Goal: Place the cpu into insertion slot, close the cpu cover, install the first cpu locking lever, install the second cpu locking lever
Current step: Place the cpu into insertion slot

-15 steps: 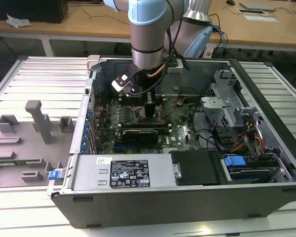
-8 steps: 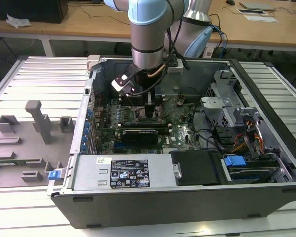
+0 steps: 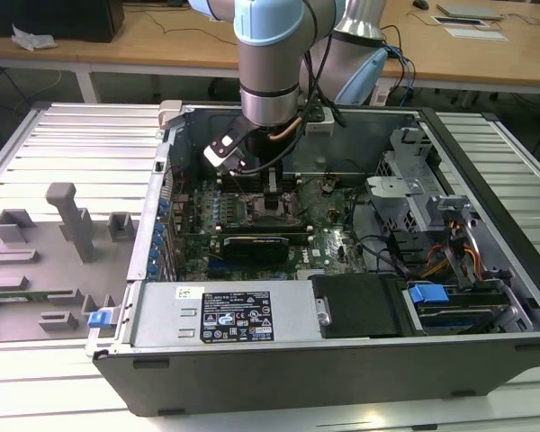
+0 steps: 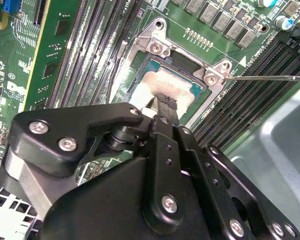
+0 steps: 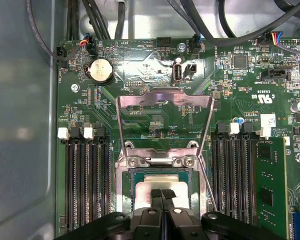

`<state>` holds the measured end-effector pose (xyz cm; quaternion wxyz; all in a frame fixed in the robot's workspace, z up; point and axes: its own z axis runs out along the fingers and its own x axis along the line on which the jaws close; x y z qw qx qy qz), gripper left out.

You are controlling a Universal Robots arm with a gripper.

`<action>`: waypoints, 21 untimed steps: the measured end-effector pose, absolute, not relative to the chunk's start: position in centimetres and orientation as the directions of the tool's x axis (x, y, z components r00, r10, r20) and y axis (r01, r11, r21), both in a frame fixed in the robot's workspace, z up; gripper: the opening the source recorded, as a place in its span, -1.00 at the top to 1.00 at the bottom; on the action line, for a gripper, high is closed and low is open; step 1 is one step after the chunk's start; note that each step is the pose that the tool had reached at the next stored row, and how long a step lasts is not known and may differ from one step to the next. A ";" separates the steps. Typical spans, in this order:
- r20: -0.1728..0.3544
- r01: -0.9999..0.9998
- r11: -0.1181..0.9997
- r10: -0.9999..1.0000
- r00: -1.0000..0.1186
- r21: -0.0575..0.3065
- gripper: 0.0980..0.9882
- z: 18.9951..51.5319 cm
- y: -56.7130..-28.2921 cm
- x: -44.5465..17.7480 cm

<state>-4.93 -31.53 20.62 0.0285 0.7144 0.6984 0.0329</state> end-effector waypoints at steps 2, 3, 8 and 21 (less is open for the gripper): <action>0.007 0.996 -0.023 1.000 0.022 0.087 0.93 20.6 -31.5 -4.9; 0.007 0.996 -0.023 1.000 0.022 0.087 0.93 20.6 -31.5 -4.9; 0.007 0.996 -0.023 1.000 0.022 0.087 0.98 20.6 -31.5 -4.9; 0.007 0.996 -0.023 1.000 0.022 0.087 0.98 20.5 -31.5 -4.9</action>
